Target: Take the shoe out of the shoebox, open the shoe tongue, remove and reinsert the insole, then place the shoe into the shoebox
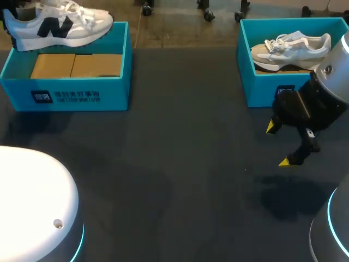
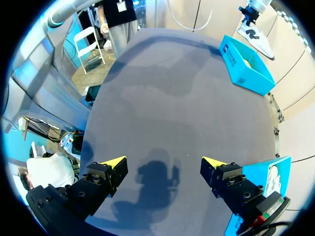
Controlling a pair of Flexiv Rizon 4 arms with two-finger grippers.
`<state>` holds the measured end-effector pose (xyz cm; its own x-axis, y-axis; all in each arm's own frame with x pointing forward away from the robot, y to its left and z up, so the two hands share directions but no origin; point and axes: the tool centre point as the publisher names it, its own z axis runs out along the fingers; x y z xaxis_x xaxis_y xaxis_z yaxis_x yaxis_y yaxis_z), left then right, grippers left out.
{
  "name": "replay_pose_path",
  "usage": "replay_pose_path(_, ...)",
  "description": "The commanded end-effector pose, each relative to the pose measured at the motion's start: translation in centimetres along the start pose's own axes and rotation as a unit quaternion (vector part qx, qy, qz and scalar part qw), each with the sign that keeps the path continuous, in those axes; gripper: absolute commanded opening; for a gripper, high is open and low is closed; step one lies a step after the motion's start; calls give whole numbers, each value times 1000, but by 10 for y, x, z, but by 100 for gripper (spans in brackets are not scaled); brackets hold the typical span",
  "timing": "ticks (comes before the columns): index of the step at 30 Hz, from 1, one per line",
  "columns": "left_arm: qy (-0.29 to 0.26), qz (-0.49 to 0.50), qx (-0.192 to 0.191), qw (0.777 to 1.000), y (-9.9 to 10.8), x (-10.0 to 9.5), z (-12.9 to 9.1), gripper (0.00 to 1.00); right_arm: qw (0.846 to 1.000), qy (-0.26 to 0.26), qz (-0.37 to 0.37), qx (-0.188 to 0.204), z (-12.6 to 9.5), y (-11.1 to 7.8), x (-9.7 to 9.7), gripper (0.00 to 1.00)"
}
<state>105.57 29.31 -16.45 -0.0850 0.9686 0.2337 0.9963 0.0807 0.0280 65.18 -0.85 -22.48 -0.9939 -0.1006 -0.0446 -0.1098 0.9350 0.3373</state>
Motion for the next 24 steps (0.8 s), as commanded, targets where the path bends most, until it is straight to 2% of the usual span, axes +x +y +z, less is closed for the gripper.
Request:
replay_pose_path(1,1,1,12,1000,11,-1,-2,0,1000,1,0,1,2,0,-1,100)
replay_pose_path(8,1,1,12,1000,11,-1,-2,0,1000,1,0,1,2,0,-1,100)
replay_pose_path(13,9,5,-17,1000,33,-3,24,0,1000,1,0,1,2,0,-1,100)
replay_pose_path(18,15,12,-10,1000,44,-1,42,0,1000,1,0,1,2,0,-1,100)
replay_pose_path(24,19,23,0,1000,45,-7,59,0,1000,1,0,1,2,0,-1,100)
